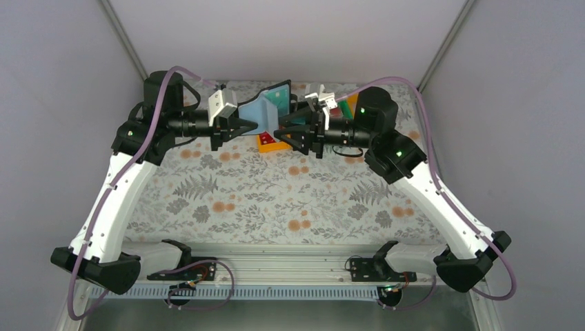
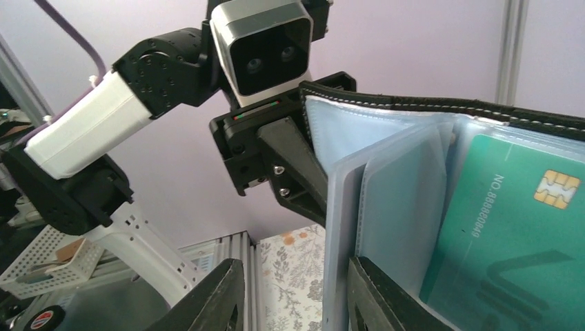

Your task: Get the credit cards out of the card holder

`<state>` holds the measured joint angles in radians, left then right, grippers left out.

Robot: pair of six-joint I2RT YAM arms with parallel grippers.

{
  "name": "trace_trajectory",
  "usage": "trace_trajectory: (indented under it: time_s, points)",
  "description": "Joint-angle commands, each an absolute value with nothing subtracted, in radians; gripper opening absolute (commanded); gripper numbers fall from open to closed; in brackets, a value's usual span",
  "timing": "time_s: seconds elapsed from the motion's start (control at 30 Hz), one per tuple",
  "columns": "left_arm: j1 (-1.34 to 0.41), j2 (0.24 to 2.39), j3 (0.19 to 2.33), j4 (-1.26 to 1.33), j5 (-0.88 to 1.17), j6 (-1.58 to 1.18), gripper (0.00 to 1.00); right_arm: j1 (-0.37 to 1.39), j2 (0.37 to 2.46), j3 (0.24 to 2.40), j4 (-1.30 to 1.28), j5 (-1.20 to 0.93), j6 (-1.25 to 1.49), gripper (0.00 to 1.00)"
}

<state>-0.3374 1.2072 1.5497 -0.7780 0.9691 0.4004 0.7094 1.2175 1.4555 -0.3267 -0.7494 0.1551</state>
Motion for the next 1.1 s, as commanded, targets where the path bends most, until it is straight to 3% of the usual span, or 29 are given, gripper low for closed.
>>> trace_trajectory:
  time_s: [0.0,0.23,0.43,0.7,0.9,1.07]
  points:
    - [-0.338,1.19,1.535,-0.726,1.022,0.371,0.02,0.726,1.238,1.478,-0.3,-0.64,0.177,0.4]
    - [-0.338,1.182,1.524,-0.719,1.037,0.36,0.02,0.726,1.274,1.503,-0.339,-0.567,0.203,0.47]
    - [-0.338,1.18,1.524,-0.714,1.036,0.358,0.02,0.726,1.291,1.517,-0.366,-0.521,0.209,0.36]
    - [-0.338,1.177,1.507,-0.699,1.01,0.336,0.02,0.726,1.287,1.514,-0.34,-0.669,0.183,0.05]
    - [-0.338,1.167,1.461,-0.656,0.97,0.271,0.03,0.726,1.281,1.513,-0.336,-0.72,0.182,0.04]
    - [-0.338,1.163,1.436,-0.635,1.0,0.238,0.16,0.733,1.282,1.521,-0.31,-0.762,0.192,0.04]
